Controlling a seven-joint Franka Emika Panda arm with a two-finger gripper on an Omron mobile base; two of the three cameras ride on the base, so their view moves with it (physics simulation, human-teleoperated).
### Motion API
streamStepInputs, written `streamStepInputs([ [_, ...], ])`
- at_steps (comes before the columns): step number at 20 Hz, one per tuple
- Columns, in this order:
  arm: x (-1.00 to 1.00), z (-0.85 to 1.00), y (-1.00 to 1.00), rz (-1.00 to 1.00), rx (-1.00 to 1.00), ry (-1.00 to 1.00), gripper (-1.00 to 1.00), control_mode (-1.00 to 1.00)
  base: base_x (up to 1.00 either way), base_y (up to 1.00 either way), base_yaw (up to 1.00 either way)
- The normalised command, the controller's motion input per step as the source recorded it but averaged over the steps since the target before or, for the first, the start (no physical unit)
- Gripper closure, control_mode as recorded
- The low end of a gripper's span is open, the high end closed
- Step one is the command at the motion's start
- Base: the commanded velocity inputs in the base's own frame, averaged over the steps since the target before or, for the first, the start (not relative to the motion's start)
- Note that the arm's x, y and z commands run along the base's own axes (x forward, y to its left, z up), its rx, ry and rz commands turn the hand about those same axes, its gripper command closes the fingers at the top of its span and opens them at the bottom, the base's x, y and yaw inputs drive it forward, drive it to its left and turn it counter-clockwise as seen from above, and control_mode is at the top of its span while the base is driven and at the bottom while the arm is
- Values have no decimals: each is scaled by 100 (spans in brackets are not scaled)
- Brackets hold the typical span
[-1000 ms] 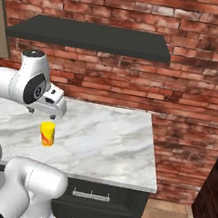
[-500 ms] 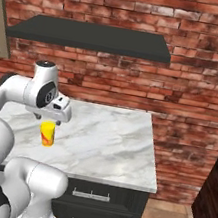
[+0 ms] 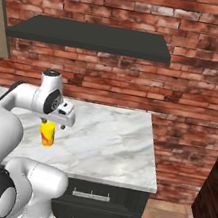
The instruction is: Place the pitcher and cup on the dining counter for serving.
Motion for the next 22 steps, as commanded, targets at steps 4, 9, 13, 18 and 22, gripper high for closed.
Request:
streamStepInputs([
  [4,29,-44,0,0,0,0,-100,-100,0,0,0],
  [9,5,-47,0,0,0,-1,-100,-100,0,0,0],
  [13,7,-31,0,0,0,-4,-100,-100,0,0,0],
  [18,6,-22,0,0,0,-4,-100,-100,0,0,0],
  [22,1,-18,6,0,0,-1,-100,-100,0,0,0],
])
